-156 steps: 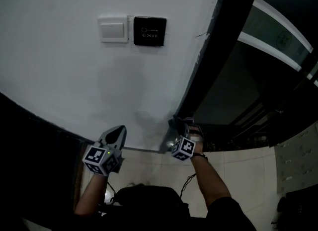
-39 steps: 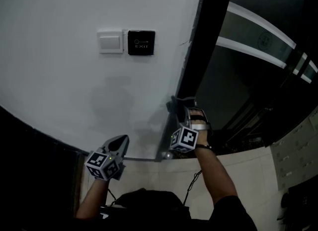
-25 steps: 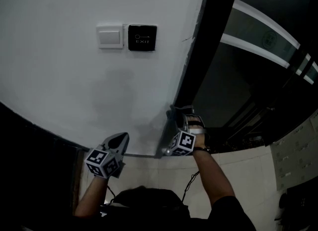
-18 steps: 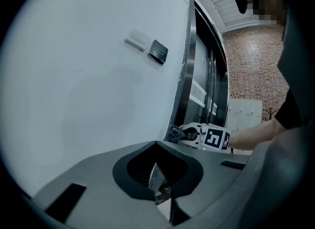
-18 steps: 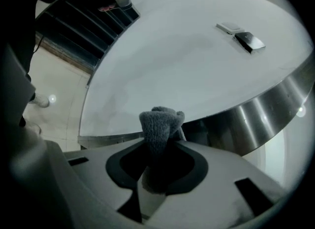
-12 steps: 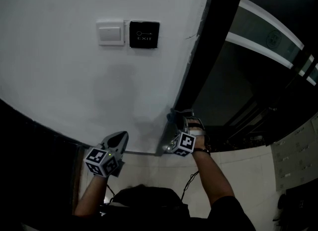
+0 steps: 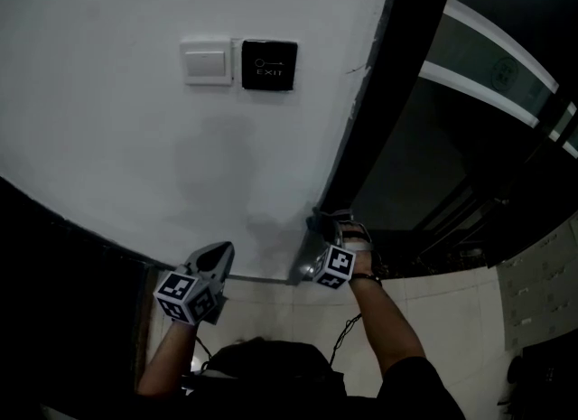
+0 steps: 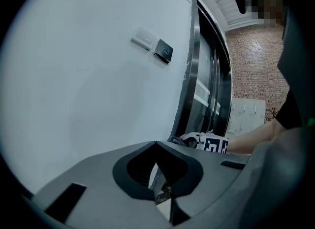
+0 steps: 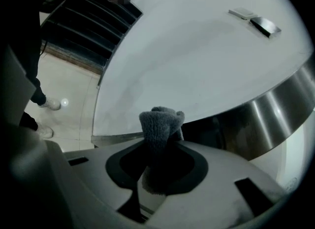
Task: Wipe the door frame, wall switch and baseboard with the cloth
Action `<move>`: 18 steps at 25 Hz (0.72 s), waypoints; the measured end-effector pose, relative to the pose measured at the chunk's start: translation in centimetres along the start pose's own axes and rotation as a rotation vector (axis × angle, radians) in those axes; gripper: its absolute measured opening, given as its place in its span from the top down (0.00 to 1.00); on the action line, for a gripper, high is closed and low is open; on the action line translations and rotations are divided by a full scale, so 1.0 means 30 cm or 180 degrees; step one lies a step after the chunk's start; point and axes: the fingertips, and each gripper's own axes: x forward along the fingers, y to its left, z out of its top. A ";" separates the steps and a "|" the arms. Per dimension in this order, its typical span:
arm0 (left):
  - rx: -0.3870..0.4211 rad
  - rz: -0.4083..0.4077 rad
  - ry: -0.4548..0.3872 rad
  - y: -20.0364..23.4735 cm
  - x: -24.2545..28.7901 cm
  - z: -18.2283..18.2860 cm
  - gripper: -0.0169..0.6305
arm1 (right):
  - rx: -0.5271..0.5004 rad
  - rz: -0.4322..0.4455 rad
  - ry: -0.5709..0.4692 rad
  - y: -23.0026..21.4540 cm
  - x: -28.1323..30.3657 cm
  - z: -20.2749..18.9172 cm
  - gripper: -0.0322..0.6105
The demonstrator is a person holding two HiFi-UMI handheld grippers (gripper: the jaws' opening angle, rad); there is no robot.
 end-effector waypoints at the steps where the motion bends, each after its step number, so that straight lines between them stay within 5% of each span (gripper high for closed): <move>1: -0.0001 0.0005 0.0002 0.002 -0.003 0.000 0.99 | -0.0007 0.0015 0.0028 0.010 0.011 -0.010 0.80; 18: -0.0050 0.0272 -0.0051 0.120 -0.187 -0.016 0.99 | 0.0115 0.0369 0.0151 0.124 0.045 0.011 0.81</move>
